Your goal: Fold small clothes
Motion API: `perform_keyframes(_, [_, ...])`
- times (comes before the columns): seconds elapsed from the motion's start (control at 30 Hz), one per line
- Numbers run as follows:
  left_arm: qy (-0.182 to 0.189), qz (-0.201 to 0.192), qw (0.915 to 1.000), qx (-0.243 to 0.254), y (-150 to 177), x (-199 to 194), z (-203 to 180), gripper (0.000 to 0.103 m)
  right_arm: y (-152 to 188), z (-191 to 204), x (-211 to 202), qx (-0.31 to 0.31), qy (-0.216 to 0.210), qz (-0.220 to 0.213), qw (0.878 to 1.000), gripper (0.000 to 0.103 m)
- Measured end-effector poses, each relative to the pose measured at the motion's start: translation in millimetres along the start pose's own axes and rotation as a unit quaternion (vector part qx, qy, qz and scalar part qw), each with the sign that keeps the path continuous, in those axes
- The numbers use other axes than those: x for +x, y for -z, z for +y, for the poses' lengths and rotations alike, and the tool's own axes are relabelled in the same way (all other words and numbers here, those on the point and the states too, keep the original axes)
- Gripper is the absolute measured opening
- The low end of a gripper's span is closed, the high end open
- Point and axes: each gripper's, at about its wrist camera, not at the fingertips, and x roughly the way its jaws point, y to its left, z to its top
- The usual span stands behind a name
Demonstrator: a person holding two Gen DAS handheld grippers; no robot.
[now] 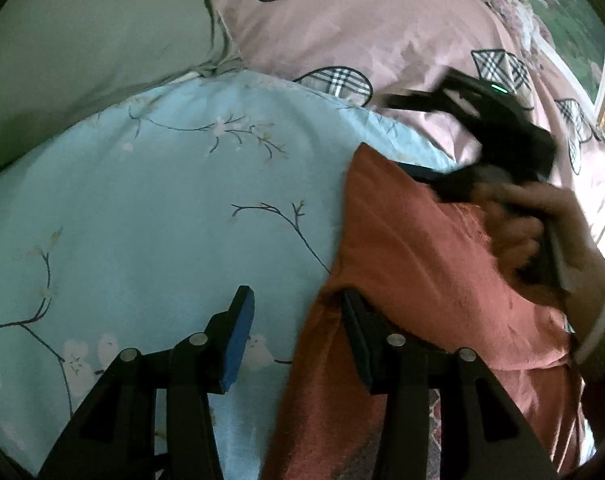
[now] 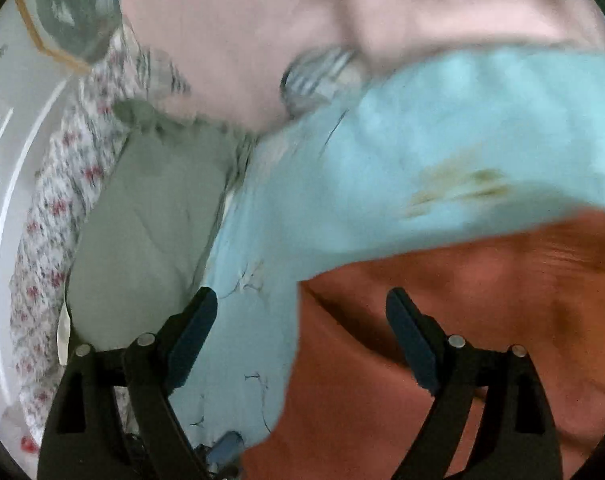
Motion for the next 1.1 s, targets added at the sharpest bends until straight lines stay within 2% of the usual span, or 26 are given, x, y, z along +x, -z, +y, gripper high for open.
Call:
perform_keyframes(0.13, [-0.003,-0.003,0.9995,-0.03,-2.3,-5.1,12.0,0.049,40.7,-10.8,-86.5,-0.014,0.083,-0.059,0.995,0.086])
perform_keyframes(0.2, [0.005,-0.005,0.9993,-0.037,-3.7,-9.7,15.4,0.05,66.8,-23.6,-137.3,-0.002,0.15,-0.097,0.984,0.085])
perform_keyframes(0.23, [0.007,-0.002,0.9994,-0.035,-5.3,-11.7,14.6,0.052,78.8,-29.9,-158.8,0.003,0.185,-0.113,0.976,0.083])
perform_keyframes(0.27, [0.008,0.004,0.9997,-0.025,-7.4,-12.2,11.4,0.053,94.8,-40.9,-186.2,0.012,0.238,-0.13,0.962,0.076])
perform_keyframes(0.33, [-0.003,0.016,0.9999,0.002,-13.9,-10.5,2.7,0.053,119.5,-62.4,-223.9,0.043,0.296,-0.147,0.943,0.066])
perform_keyframes(0.43, [-0.013,0.023,0.9989,0.039,-23.5,-8.2,-11.5,0.054,143.7,-83.7,-245.6,0.077,0.319,-0.142,0.934,0.06])
perform_keyframes(0.53, [-0.028,0.039,0.9963,0.071,-32.2,3.2,-23.5,0.055,156.6,-97.9,-239.4,0.082,0.339,-0.111,0.931,0.057])
perform_keyframes(0.6, [-0.045,0.051,0.9932,0.095,-34.7,12.8,-30.7,0.055,157.5,-105.7,-224.9,0.074,0.348,-0.074,0.932,0.037])
perform_keyframes(0.63, [-0.052,0.059,0.9907,0.111,-35.2,19.0,-35.3,0.055,156.4,-106.2,-218.8,0.068,0.359,-0.066,0.928,0.011])
perform_keyframes(0.7, [-0.07,0.068,0.986,0.135,-34.3,28.3,-41.8,0.055,155.2,-104.4,-224.0,0.061,0.367,-0.09,0.924,0.011])
perform_keyframes(0.77, [-0.098,0.081,0.9791,0.158,-31.5,41.8,-44.6,0.056,158.1,-102.1,-235.6,0.075,0.389,-0.117,0.911,0.01])
perform_keyframes(0.8, [-0.105,0.089,0.9771,0.162,-30.6,46.2,-43.9,0.056,162.1,-105.7,-242.0,0.088,0.384,-0.121,0.911,0.01])
perform_keyframes(0.83, [-0.103,0.097,0.9775,0.157,-30.5,47.9,-41.3,0.056,165.4,-107.4,-246.9,0.103,0.37,-0.119,0.916,0.011])
perform_keyframes(0.87, [-0.097,0.1,0.9792,0.148,-31.3,45.6,-38.7,0.056,171.3,-106.8,-254.9,0.118,0.339,-0.121,0.926,0.011])
perform_keyframes(0.93, [-0.077,0.105,0.9826,0.133,-32.1,34.6,-33.8,0.055,185.0,-94.8,-267.9,0.111,0.308,-0.13,0.936,0.015])
perform_keyframes(1.03, [-0.038,0.109,0.9851,0.128,-26.0,5.2,-26.7,0.056,217.0,-74.6,-290.4,0.086,0.301,-0.128,0.941,0.039])
perform_keyframes(1.1, [-0.014,0.11,0.9856,0.127,-15.4,-18.7,-19.4,0.058,246.3,-64.7,-307.9,0.08,0.294,-0.129,0.944,0.041])
